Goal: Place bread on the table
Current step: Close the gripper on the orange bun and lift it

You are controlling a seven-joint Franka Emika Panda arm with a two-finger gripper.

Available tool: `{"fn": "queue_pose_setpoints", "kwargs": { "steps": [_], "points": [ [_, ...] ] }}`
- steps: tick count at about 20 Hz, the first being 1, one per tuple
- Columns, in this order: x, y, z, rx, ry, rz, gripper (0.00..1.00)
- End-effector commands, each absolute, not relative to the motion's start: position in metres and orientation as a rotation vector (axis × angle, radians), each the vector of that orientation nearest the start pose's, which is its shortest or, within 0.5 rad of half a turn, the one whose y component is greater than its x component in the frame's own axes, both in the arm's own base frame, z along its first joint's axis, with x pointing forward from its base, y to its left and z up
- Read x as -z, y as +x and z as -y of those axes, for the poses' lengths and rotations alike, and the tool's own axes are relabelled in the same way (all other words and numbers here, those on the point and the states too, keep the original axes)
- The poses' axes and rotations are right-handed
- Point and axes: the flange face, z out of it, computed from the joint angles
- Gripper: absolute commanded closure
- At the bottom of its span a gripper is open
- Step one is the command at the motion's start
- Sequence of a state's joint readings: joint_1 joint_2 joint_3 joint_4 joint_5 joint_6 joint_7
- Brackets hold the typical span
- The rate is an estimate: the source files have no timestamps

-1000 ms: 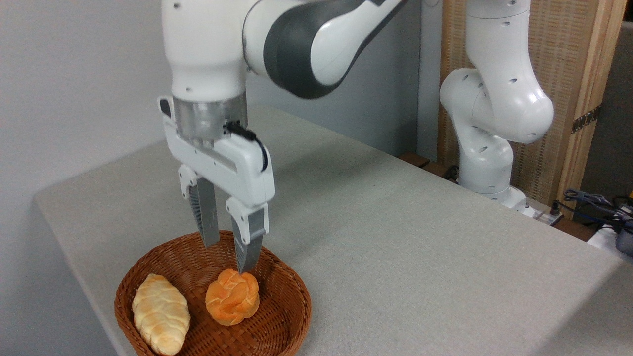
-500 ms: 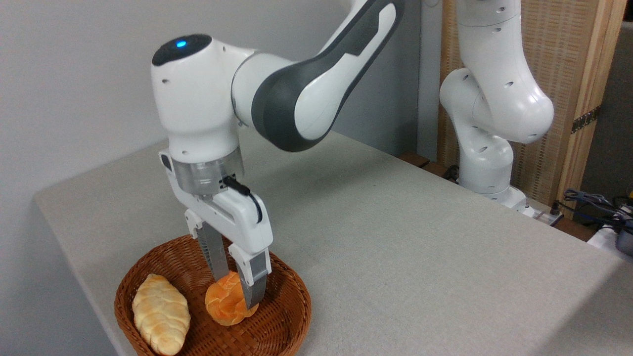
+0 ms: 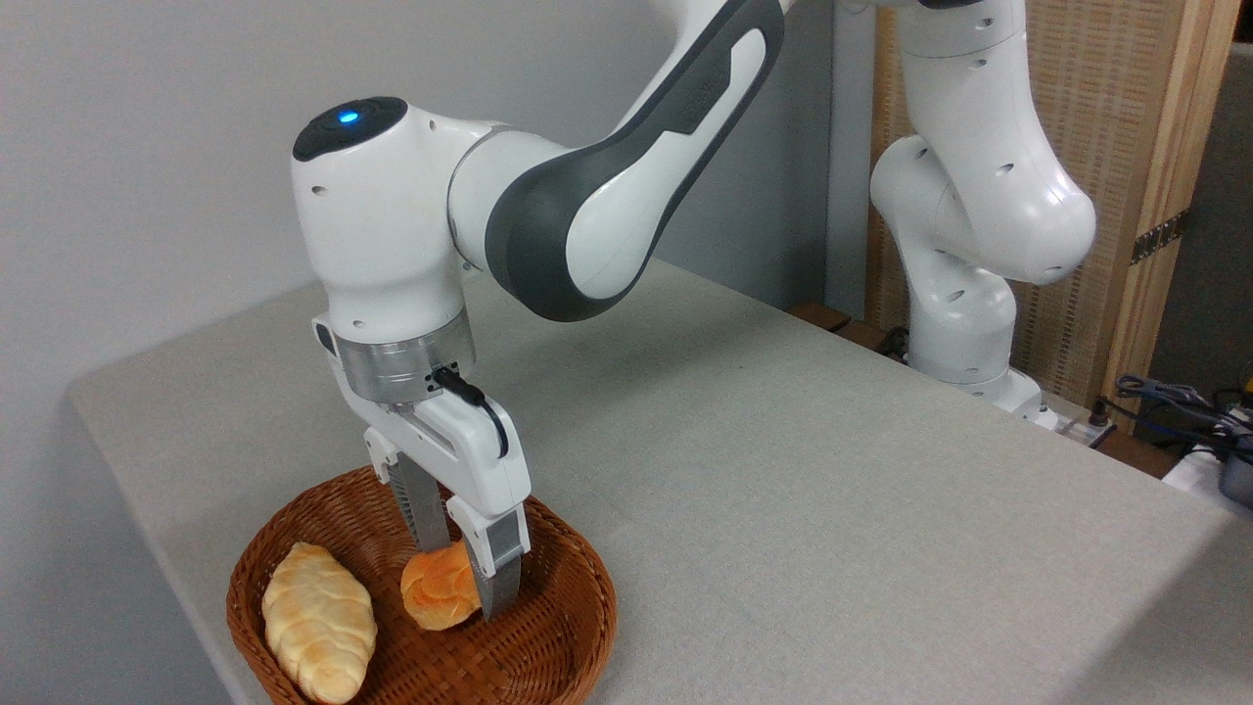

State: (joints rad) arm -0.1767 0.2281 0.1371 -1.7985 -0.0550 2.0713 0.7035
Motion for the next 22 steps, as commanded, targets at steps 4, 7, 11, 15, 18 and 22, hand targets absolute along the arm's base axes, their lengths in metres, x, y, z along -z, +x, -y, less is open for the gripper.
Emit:
{"fn": "queue_pose_setpoints", "kwargs": {
  "steps": [4,7,11,15,18,22],
  "points": [
    [-0.426,0.627,0.032,0.098,-2.923,-1.13,0.62],
    [-0.426,0.627,0.032,0.098,-2.922,-1.132,0.62],
    [-0.437,0.626,0.032,0.121,-2.918,-1.133,0.61],
    [-0.482,0.613,0.032,0.196,-2.928,-1.12,0.57],
    [-0.512,0.595,0.029,0.186,-2.944,-1.13,0.56],
    [-0.524,0.57,0.026,0.052,-2.982,-1.156,0.55]
  ]
}}
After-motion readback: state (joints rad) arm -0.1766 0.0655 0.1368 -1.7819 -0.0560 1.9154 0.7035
